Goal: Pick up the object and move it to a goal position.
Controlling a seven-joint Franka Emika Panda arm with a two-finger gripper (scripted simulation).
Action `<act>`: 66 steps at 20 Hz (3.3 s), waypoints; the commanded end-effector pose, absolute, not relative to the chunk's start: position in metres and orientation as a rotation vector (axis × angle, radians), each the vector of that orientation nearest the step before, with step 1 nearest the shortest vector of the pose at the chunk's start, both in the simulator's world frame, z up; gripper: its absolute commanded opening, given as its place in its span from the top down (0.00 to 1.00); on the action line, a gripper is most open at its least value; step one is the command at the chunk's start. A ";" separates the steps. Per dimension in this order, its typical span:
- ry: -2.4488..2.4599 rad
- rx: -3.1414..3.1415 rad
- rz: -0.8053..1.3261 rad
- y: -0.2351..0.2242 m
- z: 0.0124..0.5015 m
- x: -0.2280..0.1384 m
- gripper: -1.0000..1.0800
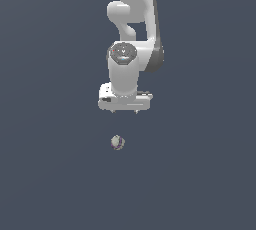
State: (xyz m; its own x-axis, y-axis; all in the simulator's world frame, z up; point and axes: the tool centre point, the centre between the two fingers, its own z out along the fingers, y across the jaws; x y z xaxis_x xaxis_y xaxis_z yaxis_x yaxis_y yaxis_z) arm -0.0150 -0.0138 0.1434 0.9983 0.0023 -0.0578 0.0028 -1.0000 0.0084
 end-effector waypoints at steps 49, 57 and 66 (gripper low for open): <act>-0.448 3.109 -0.002 -0.047 0.086 0.080 0.04; -0.452 3.109 -0.001 -0.047 0.050 0.080 0.04; -0.453 3.109 0.000 -0.047 0.037 0.081 1.00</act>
State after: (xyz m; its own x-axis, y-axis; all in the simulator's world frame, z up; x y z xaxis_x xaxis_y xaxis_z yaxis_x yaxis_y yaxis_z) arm 0.0807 -0.0473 0.0363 0.9584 -0.2856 -0.0014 -0.2856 -0.9584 0.0003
